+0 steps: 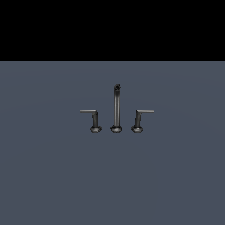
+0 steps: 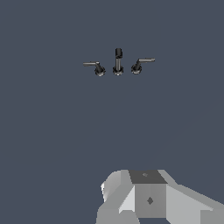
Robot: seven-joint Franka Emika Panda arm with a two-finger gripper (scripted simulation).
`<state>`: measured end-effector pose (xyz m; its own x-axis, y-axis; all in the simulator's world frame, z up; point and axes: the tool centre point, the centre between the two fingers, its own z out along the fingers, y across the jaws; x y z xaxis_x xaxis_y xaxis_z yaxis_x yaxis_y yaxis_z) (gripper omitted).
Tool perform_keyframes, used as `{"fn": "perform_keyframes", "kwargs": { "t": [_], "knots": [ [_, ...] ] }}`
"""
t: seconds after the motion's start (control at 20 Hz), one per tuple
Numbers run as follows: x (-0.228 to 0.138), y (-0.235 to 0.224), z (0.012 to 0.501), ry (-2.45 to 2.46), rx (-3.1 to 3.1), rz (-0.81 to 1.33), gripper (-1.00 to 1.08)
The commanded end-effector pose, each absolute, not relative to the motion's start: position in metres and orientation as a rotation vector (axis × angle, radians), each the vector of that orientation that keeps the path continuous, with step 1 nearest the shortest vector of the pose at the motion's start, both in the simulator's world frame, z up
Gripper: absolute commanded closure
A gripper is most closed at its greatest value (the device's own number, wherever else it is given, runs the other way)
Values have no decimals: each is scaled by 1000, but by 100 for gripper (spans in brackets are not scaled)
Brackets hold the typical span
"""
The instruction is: Turn on the faucet by rotating a designated handle.
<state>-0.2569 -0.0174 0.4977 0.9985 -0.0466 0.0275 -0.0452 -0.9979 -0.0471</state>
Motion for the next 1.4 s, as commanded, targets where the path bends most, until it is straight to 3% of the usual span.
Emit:
{"fn": "perform_keyframes", "kwargs": {
  "t": [0.0, 0.65, 1.35],
  "knots": [
    [-257, -17, 498, 71, -3094, -44, 108],
    [-248, 1, 476, 207, -3090, -42, 108],
    [-212, 54, 407, 617, -3040, -34, 108]
  ]
}}
